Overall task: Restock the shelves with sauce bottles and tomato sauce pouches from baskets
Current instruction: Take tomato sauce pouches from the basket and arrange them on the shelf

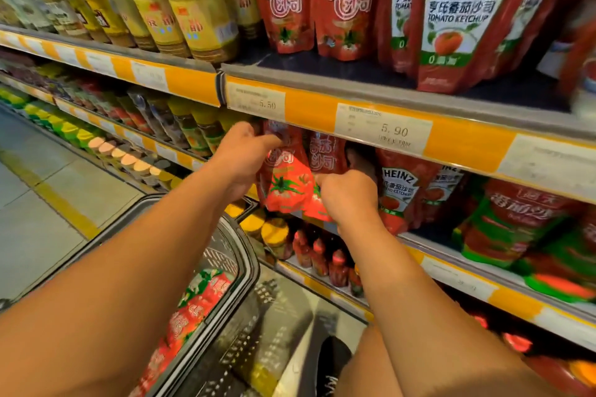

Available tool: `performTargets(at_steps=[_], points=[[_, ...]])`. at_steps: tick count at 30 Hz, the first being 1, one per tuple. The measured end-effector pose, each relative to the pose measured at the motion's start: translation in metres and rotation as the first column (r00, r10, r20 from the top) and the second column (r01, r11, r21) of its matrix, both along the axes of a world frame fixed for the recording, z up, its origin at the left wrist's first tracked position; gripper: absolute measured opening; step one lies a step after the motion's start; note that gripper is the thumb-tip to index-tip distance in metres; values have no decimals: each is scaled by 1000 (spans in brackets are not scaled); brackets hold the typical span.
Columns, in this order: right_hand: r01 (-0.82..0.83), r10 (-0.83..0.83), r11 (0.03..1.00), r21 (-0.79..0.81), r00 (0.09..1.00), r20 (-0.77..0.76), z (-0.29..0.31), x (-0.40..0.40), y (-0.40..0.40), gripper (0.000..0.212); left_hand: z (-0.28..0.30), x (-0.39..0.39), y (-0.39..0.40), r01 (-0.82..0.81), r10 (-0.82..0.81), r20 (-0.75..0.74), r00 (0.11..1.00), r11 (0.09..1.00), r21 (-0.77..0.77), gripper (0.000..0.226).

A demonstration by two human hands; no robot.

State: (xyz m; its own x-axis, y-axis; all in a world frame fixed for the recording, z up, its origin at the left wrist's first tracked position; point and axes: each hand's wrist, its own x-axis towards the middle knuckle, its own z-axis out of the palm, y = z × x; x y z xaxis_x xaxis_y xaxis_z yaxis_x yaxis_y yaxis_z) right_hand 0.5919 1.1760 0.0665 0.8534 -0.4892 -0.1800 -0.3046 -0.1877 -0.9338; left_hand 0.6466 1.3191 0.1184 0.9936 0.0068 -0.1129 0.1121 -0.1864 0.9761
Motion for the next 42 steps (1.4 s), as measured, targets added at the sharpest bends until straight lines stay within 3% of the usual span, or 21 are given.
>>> performTargets(at_steps=[3,6,10,15,25,35,39,42], points=[[-5,12,997,-82,997,81,11,-5,-1,55,2,8,2,25,-24,79,997,1000,-12,35],[33,-26,996,-81,997,75,18,-7,-4,55,0,11,4,25,-24,133,991,1000,-7,45],[56,-51,993,-102,997,52,21,-8,-2,46,-5,9,0,49,-39,167,985,997,-55,50],[49,-45,994,-97,998,45,18,-10,-1,51,-10,9,-6,62,-45,190,981,994,-86,52],[6,5,994,-113,995,99,17,-11,-3,54,-25,-1,-5,87,-78,92,993,992,-90,43],[-37,49,988,-151,996,79,21,-12,-4,51,-24,-3,-16,0,13,119,993,994,-114,58],[-26,37,989,-147,997,70,27,-16,-5,49,-34,-6,-10,-58,64,90,994,996,-63,56],[-83,86,984,-160,996,11,32,-18,-5,40,-36,-12,-9,-24,9,111,994,991,134,53]])
